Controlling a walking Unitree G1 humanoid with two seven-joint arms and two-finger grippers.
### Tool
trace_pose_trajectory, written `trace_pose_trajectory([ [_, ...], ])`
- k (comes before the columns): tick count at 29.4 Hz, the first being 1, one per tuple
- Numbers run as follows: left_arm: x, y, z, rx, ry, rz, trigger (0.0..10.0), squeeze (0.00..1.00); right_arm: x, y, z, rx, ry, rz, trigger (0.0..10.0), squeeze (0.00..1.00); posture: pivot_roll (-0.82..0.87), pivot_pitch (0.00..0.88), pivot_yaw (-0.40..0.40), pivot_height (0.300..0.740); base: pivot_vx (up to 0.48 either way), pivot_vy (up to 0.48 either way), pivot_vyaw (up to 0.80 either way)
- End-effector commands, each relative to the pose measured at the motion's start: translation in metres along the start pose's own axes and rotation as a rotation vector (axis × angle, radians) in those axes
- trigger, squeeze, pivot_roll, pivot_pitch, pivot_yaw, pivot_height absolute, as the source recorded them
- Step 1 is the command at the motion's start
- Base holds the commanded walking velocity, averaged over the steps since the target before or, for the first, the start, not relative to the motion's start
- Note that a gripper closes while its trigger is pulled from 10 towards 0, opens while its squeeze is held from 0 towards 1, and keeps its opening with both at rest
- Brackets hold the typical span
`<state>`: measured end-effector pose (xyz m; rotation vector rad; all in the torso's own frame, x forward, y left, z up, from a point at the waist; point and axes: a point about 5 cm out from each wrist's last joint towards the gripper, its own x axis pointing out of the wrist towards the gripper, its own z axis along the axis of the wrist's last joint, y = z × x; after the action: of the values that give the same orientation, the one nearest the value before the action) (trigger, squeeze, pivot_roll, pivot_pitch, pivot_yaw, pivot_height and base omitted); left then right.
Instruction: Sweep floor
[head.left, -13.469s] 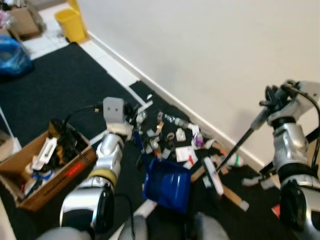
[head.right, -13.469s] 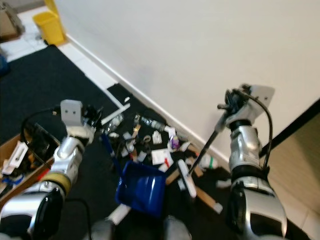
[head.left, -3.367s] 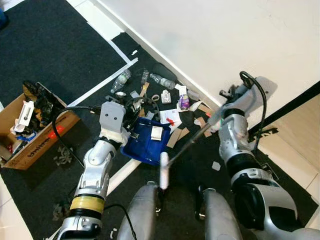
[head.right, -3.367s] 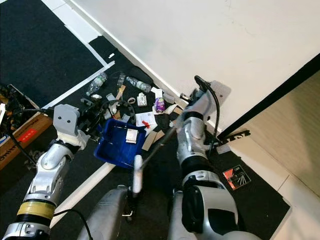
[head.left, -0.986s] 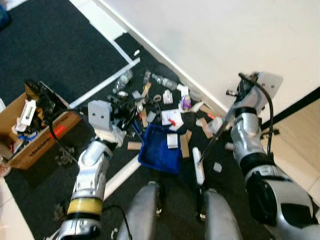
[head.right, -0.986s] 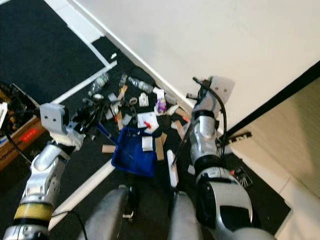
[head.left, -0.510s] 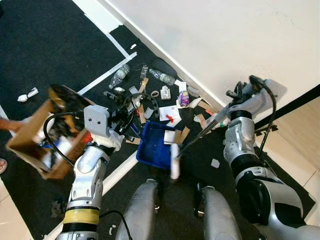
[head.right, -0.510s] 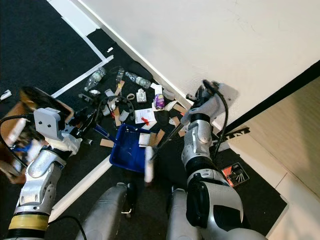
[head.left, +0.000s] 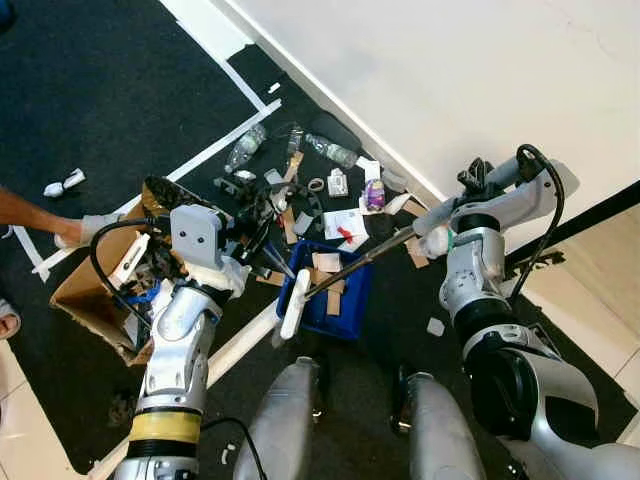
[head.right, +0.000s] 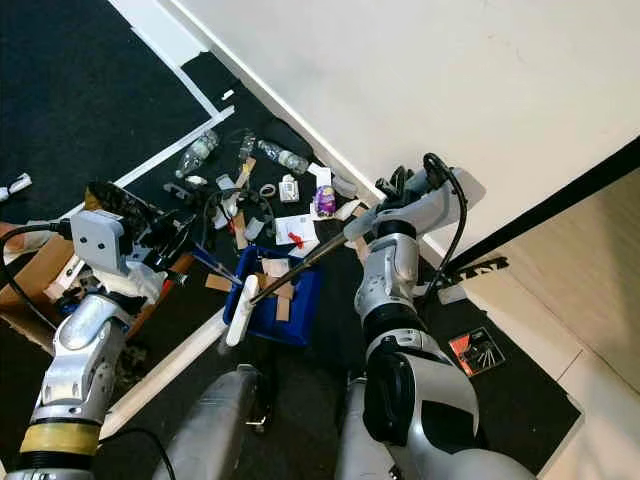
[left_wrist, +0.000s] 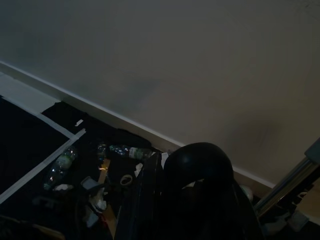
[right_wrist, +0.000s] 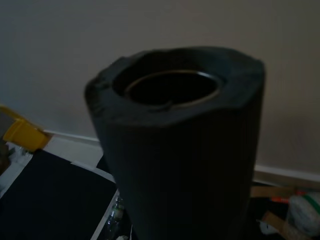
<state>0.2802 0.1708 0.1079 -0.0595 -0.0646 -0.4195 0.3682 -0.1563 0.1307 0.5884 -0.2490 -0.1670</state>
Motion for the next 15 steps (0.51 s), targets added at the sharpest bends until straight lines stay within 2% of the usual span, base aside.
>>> trace_pose_trajectory([
  [1, -0.017, -0.021, -0.059, -0.202, 0.243, -0.026, 10.0, 0.00, 0.003, 0.004, 0.009, -0.008, -0.057, 0.030, 10.0, 0.00, 0.21, 0.312, -0.017, 0.740, 0.000, 0.000, 0.00],
  [5, -0.019, -0.015, -0.074, -0.261, 0.259, 0.039, 10.0, 0.00, 0.013, 0.009, 0.032, -0.118, -0.137, 0.131, 10.0, 0.00, 0.18, 0.282, -0.035, 0.740, 0.000, 0.000, 0.00],
  [6, -0.019, -0.015, -0.074, -0.261, 0.259, 0.039, 10.0, 0.00, 0.013, 0.009, 0.032, -0.118, -0.137, 0.131, 10.0, 0.00, 0.18, 0.282, -0.035, 0.740, 0.000, 0.000, 0.00],
  [10, -0.021, -0.010, -0.084, -0.326, 0.261, 0.097, 10.0, 0.00, 0.022, 0.006, 0.057, -0.169, -0.212, 0.169, 10.0, 0.00, 0.15, 0.238, -0.060, 0.740, 0.000, 0.000, 0.00],
  [13, -0.021, -0.010, -0.086, -0.335, 0.261, 0.105, 10.0, 0.00, 0.024, 0.005, 0.063, -0.180, -0.229, 0.175, 10.0, 0.00, 0.15, 0.230, -0.064, 0.740, 0.000, 0.000, 0.00],
  [15, -0.021, -0.009, -0.092, -0.366, 0.258, 0.131, 10.0, 0.00, 0.031, 0.001, 0.078, -0.179, -0.265, 0.172, 10.0, 0.00, 0.14, 0.205, -0.074, 0.740, 0.000, 0.000, 0.00],
])
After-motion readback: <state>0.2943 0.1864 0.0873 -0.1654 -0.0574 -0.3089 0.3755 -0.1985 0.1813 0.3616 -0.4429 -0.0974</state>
